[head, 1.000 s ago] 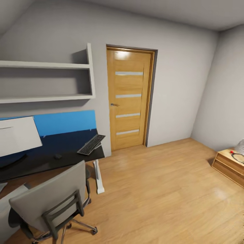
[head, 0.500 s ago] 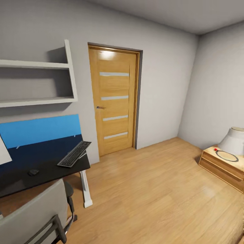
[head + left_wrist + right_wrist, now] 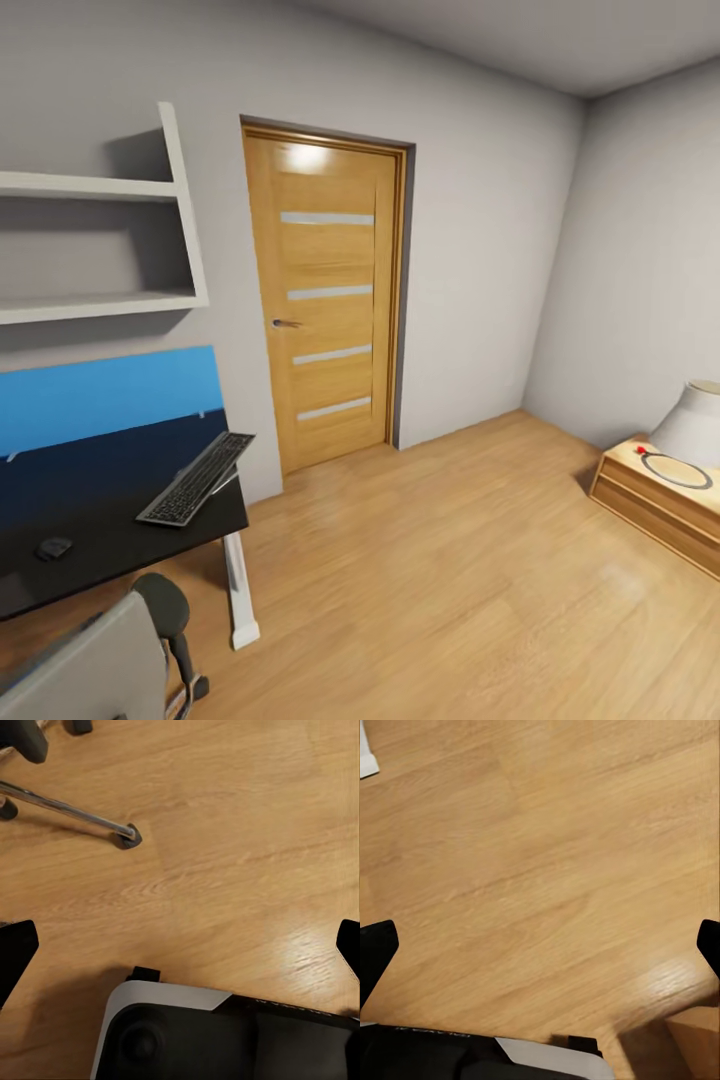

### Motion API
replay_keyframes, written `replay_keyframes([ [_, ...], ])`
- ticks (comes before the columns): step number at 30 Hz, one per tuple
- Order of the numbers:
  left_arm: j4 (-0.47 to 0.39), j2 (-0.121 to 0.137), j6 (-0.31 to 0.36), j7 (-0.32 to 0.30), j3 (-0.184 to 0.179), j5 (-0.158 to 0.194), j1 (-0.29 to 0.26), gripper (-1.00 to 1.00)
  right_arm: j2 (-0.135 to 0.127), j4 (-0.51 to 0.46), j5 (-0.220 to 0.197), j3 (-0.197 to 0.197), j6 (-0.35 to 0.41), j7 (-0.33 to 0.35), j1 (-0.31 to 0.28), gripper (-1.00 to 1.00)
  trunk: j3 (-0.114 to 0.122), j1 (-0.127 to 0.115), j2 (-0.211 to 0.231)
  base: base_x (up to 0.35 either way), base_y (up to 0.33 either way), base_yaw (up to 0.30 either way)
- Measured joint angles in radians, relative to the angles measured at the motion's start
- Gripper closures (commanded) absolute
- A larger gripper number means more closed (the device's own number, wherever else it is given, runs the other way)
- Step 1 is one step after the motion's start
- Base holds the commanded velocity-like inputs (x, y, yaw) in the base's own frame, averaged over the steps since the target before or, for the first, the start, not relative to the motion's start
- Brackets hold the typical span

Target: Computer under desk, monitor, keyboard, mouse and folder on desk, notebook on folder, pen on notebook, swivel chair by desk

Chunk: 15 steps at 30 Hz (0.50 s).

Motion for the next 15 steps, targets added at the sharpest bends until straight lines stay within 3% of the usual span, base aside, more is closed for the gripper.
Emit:
replay_keyframes([
  [15,0.000,0.000,-0.001,-0.001,0.000,0.000,0.000,-1.00,-0.001,0.000,0.000,0.000,0.001,0.000,0.000,-1.00,0.000,0.000,0.000,0.321,0.000,0.000],
])
